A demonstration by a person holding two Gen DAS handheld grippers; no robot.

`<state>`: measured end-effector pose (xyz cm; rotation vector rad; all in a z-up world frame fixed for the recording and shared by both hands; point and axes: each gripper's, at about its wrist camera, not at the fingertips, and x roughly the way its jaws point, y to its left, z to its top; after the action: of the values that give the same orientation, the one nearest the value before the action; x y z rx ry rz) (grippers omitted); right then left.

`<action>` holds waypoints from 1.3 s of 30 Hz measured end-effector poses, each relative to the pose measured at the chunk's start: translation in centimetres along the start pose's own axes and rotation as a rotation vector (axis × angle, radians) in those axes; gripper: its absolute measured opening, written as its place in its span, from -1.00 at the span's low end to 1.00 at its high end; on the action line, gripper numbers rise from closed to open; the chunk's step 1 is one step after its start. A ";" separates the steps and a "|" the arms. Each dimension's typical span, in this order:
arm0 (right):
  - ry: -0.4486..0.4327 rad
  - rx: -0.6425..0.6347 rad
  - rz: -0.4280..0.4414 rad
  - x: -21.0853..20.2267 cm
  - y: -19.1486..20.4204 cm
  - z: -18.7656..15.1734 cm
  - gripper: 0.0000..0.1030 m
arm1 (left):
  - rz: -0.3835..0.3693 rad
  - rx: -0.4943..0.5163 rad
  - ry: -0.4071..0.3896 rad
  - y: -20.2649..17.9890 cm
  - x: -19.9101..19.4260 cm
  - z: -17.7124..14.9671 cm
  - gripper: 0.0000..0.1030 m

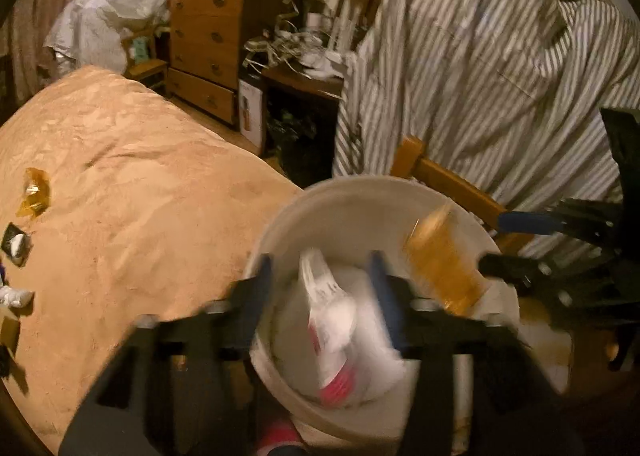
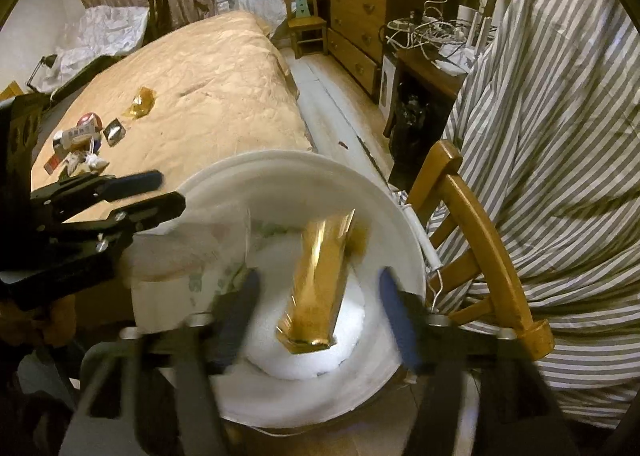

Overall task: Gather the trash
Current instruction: 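Carry both items over the white bucket and open both tools to drop them, then move both open tools back over the trash pile on the bed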

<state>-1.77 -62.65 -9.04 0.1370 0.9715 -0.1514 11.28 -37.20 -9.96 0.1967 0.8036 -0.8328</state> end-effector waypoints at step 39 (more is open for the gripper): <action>-0.093 -0.270 0.414 2.7 28.7 2.6 0.48 | 0.435 -0.544 -0.028 33.9 -12.6 -13.8 0.57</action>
<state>7.23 -35.16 -8.49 0.0791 0.8431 0.3501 23.07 -0.72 -15.59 -0.1224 0.8903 -0.1906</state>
